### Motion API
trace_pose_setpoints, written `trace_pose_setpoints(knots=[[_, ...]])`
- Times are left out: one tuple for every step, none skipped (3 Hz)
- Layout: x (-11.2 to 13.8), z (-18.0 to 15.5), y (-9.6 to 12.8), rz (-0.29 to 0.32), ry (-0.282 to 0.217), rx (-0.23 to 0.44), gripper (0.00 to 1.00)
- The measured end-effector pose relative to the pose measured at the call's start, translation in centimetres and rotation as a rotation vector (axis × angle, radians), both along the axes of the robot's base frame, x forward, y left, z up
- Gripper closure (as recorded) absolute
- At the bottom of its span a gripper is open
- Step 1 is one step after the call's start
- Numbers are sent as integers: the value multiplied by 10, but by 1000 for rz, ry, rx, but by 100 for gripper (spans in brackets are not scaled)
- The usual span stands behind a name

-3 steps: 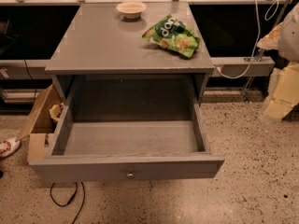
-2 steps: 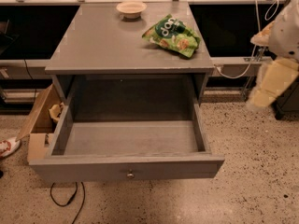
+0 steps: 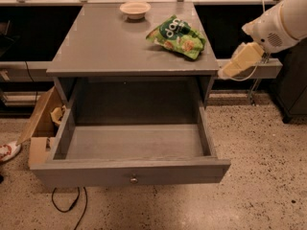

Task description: Place green rice chip bag into top drawer

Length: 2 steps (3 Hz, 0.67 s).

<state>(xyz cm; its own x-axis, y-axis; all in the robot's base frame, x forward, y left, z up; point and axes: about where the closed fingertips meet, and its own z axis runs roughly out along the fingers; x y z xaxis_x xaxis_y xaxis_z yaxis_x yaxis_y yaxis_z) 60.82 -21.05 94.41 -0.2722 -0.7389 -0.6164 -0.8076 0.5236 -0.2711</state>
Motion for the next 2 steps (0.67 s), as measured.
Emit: trace_pose_setpoints(knots=[[68, -1, 9, -74, -59, 174, 0], [131, 4, 34, -51, -93, 243, 0]])
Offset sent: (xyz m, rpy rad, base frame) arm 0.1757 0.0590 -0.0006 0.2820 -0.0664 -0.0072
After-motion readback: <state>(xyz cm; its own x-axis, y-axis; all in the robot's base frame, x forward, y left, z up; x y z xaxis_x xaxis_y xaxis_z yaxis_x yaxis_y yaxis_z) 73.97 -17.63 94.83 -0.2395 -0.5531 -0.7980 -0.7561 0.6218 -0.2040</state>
